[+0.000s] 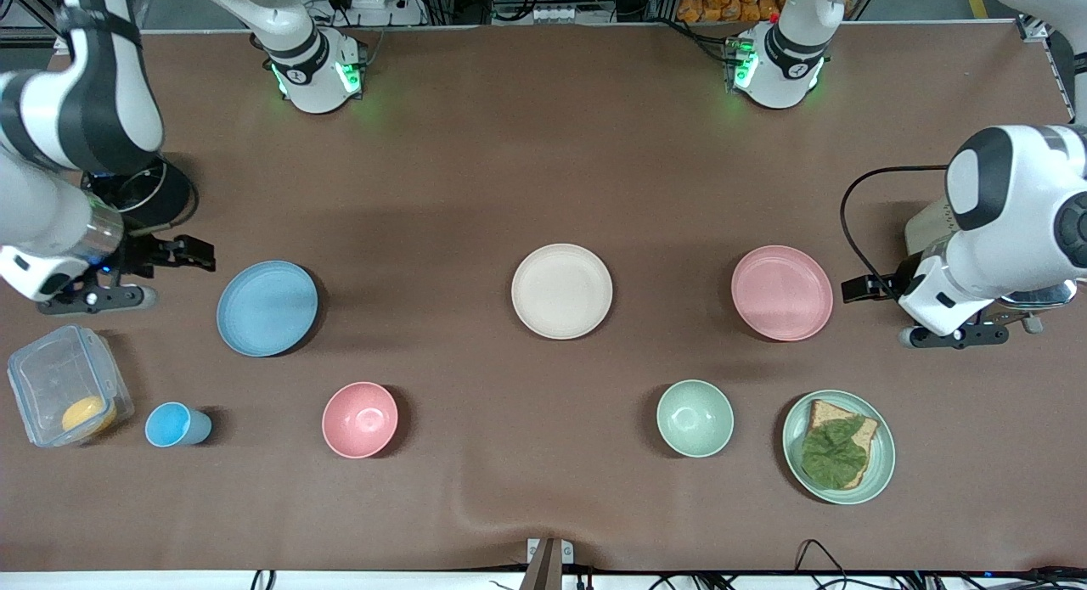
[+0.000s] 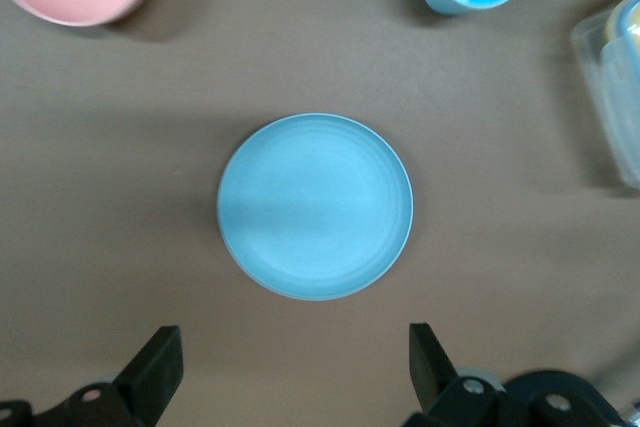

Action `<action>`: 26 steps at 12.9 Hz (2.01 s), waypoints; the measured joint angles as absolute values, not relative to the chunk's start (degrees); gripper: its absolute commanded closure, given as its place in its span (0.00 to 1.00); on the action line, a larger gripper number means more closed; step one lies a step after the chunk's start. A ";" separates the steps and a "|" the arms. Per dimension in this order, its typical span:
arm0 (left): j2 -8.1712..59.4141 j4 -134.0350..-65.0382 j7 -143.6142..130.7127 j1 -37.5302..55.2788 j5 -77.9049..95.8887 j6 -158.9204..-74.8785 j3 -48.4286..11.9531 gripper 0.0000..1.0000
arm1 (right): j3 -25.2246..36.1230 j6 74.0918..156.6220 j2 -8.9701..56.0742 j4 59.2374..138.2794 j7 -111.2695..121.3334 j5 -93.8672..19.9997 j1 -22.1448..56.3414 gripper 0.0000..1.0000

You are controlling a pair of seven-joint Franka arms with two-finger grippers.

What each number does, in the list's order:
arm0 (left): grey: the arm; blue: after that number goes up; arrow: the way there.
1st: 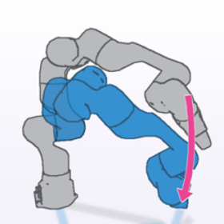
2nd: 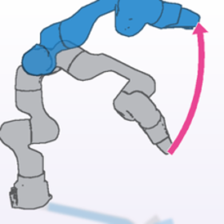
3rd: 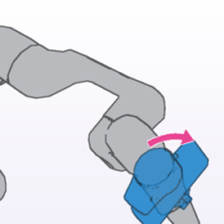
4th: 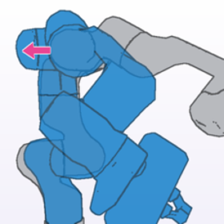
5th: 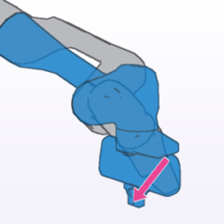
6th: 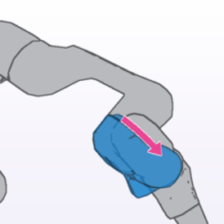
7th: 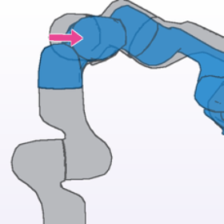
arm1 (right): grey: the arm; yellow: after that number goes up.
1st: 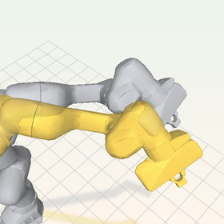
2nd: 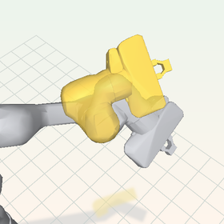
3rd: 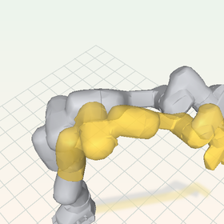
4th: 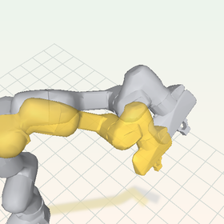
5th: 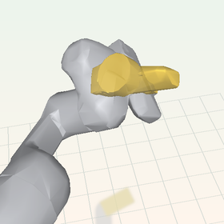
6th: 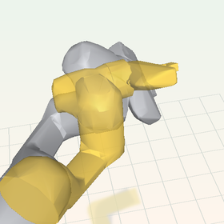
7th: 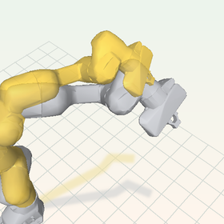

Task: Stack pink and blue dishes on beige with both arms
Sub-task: 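Reach the right gripper to the blue plate while the left reaches pink, then pinch the blue plate with the right gripper while the left pinches pink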

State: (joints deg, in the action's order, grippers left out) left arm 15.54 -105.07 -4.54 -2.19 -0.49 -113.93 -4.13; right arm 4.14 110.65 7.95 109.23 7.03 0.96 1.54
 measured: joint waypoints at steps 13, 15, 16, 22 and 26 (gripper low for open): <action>28.63 -110.24 -4.30 -5.09 0.45 -123.60 -4.17 0.00 | 4.46 129.17 26.47 115.50 16.57 -11.10 -9.15 0.29; 29.60 -110.24 -3.17 -5.74 0.51 -123.64 -4.15 0.00 | 4.46 129.66 27.31 114.89 17.13 -11.20 -9.64 0.30; 30.00 -110.24 -2.04 -6.34 0.63 -123.64 -4.14 0.02 | 4.46 130.14 27.75 114.70 17.25 -11.24 -9.83 0.30; 30.49 -110.25 -0.81 -7.64 0.72 -123.64 -4.23 0.75 | 4.37 131.07 30.14 113.99 18.86 -11.31 -11.15 0.73; 31.12 -110.28 -0.69 -7.64 1.51 -123.63 -4.27 1.00 | 4.04 131.04 30.74 113.82 19.60 -11.33 -11.15 1.00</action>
